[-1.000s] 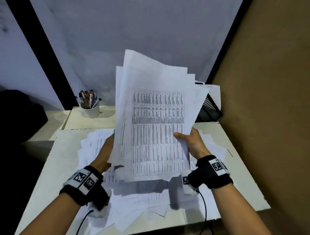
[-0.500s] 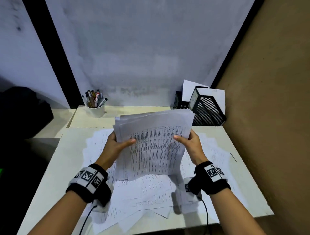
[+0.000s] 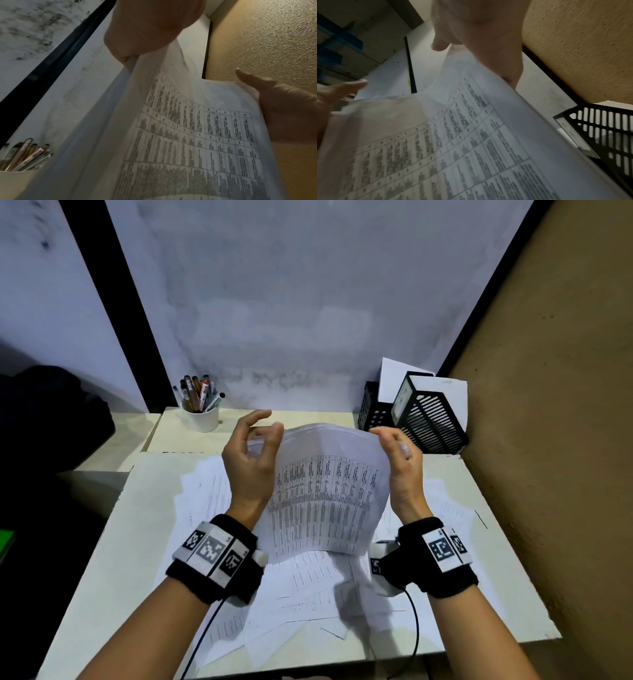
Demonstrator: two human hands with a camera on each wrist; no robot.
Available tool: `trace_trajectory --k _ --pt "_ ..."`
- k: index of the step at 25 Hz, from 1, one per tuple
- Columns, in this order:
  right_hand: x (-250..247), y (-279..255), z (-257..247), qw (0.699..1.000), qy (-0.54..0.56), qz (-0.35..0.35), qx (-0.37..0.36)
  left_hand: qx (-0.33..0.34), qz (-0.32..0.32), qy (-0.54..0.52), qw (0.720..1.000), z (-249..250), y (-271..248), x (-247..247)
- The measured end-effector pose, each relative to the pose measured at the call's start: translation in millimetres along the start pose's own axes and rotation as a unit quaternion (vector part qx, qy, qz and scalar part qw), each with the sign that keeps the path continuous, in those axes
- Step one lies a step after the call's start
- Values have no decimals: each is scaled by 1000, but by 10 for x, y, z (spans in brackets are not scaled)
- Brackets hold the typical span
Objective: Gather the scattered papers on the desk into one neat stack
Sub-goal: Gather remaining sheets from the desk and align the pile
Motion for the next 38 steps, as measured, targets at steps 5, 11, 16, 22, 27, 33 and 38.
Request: trace_trajectory --k 5,11,16,22,27,33,38 --pt "-96 -1 35 996 21 86 -3 -25 27 -1 999 -49 -9 9" --pt "-111 14 53 992 -2 125 8 -64 48 -5 997 -108 23 15" --pt "-169 73 41 997 9 72 -15 -35 20 -53 998 -123 -20 -45" --pt "-250 -191 863 982 -118 -50 136 -200 -152 60 966 -890 -337 -109" --pt "-247 -311 823 992 -71 -4 108 -186 -99 27 977 -816 -235 -272" --pt "-195 -456 893 990 -79 -41 111 -183 -159 28 970 -893 -365 -289" --pt "-98 -396 784 994 -62 -9 94 -197 -160 24 967 -928 -369 -246"
Point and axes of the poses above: each hand's wrist, its own y-axis towards the middle knuckle, its own x-axis out of the palm, z = x × y, the point moved 8 cm from there along y, towards the middle knuckle, and after that the axes turned 6 degrees about z, right-handed, at the moved point
